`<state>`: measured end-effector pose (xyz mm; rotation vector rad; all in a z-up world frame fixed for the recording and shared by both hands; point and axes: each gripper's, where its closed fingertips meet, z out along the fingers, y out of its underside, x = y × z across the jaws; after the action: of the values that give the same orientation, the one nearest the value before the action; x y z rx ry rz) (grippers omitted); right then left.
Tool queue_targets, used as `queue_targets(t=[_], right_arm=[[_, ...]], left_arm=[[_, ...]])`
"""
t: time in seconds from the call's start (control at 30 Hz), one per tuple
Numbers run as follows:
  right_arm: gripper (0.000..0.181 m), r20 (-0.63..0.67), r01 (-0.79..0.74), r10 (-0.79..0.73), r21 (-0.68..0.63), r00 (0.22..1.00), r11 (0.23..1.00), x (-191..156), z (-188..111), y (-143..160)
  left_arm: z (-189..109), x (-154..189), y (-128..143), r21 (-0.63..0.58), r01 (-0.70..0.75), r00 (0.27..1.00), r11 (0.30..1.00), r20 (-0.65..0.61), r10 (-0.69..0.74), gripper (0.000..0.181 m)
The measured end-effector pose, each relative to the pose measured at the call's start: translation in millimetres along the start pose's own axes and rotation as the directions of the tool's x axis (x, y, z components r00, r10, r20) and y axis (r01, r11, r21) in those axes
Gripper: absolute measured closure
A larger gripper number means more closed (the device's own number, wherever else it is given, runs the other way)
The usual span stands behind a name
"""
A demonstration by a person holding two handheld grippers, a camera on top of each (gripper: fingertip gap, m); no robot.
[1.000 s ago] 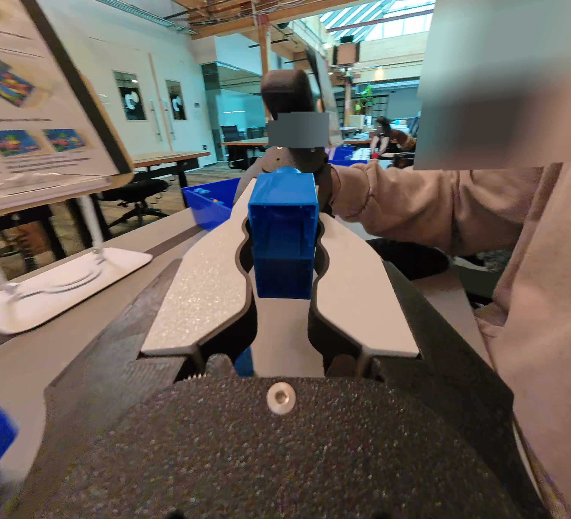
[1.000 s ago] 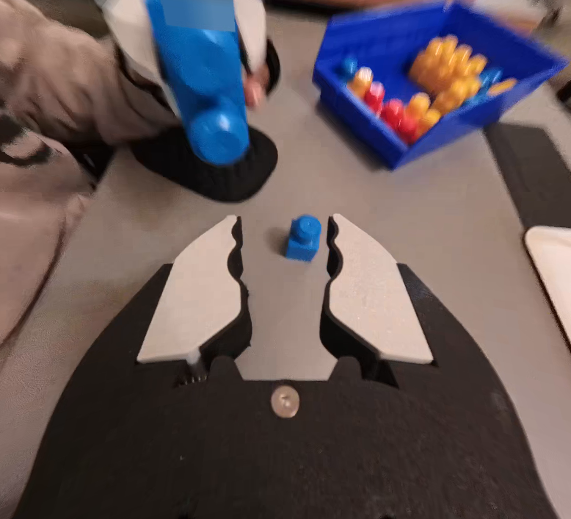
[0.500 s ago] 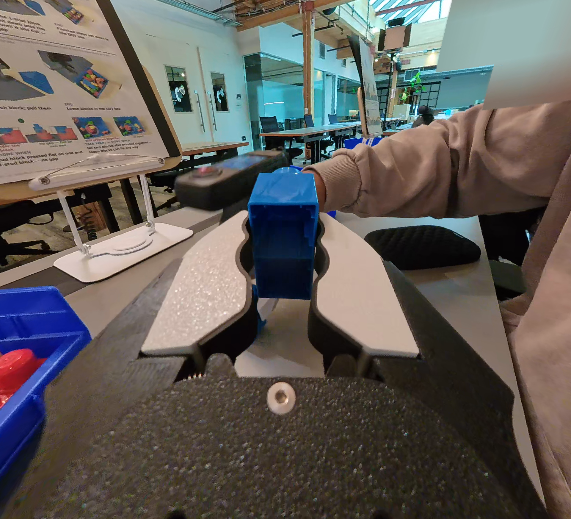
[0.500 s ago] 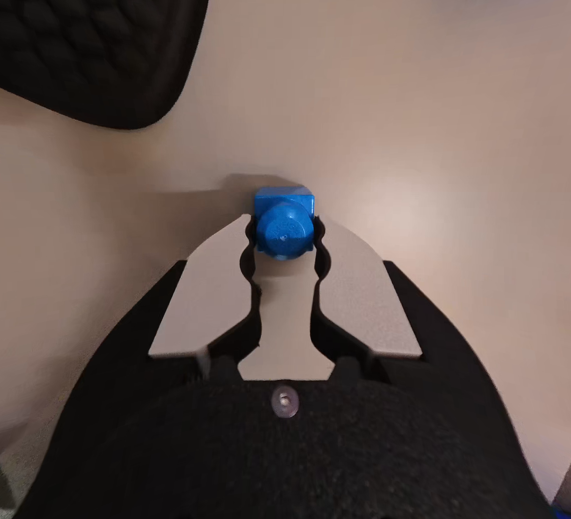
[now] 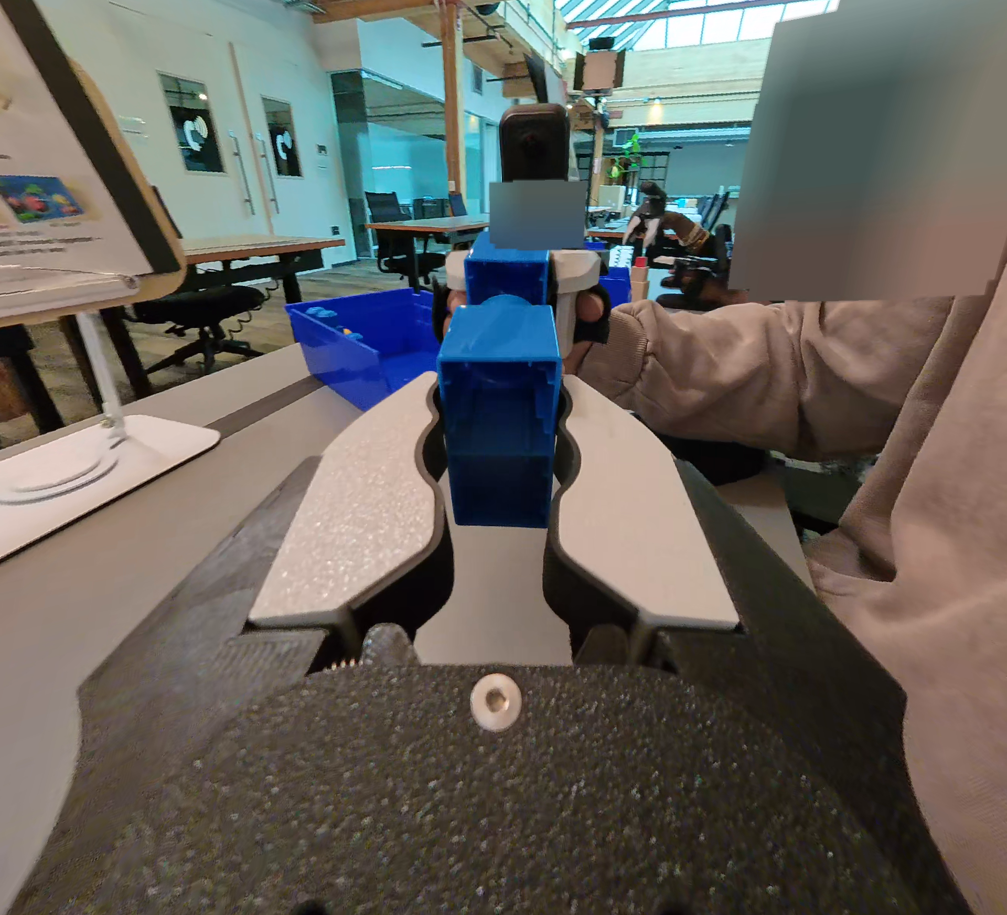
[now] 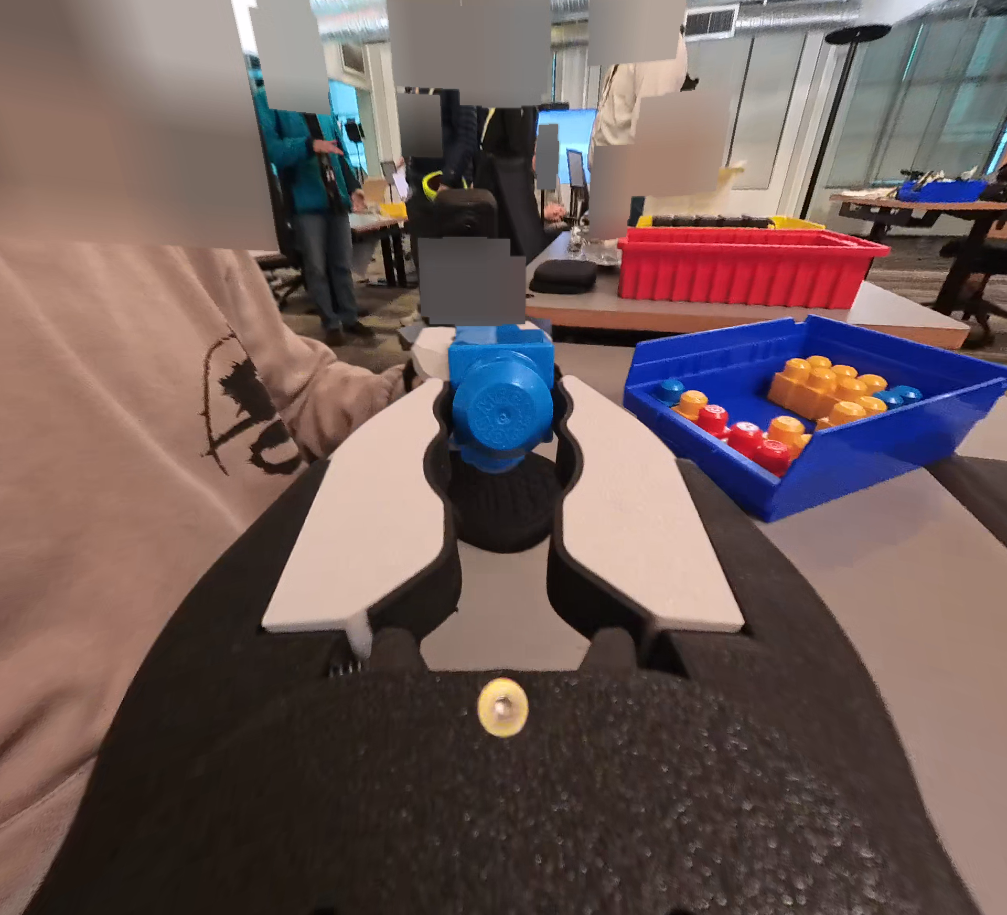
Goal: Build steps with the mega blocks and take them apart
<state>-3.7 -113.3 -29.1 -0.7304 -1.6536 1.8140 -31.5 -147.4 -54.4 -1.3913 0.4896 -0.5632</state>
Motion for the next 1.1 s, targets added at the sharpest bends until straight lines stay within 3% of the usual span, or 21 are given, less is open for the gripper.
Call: queue_targets(t=[0.3, 0.63, 0.77, 0.93, 1.0, 1.1], right_arm=[[0.147, -0.061, 0.027, -0.028, -0.017, 0.998, 0.999, -18, -14, 8], [0.147, -0.081, 0.021, -0.027, -0.072, 0.996, 0.997, -20, -16, 17], [0.147, -0.075, 0.033, -0.051, -0.224, 0.996, 0.974, -21, -18, 34], [0.146, -0.069, 0.045, -0.089, -0.482, 0.994, 0.875, -21, -23, 79], [0.146, -0.063, 0.047, -0.092, -0.51, 0.994, 0.859, -24, -21, 95], [0.146, -0.116, 0.019, -0.072, -0.404, 0.991, 0.914, -23, -22, 86]], left_arm=[[31, 16, 1, -0.038, -0.003, 0.995, 0.999, -0.098, 0.0, 0.144], [38, 19, 8, -0.106, -0.018, 0.991, 0.994, -0.136, 0.004, 0.144], [37, 20, 26, -0.227, -0.085, 0.985, 0.97, -0.168, 0.047, 0.144], [39, 26, 31, -0.336, -0.215, 0.962, 0.917, -0.234, 0.14, 0.145], [43, 31, 32, -0.357, -0.261, 0.948, 0.897, -0.271, 0.168, 0.145], [46, 30, 25, -0.313, -0.257, 0.947, 0.914, -0.271, 0.174, 0.144]])
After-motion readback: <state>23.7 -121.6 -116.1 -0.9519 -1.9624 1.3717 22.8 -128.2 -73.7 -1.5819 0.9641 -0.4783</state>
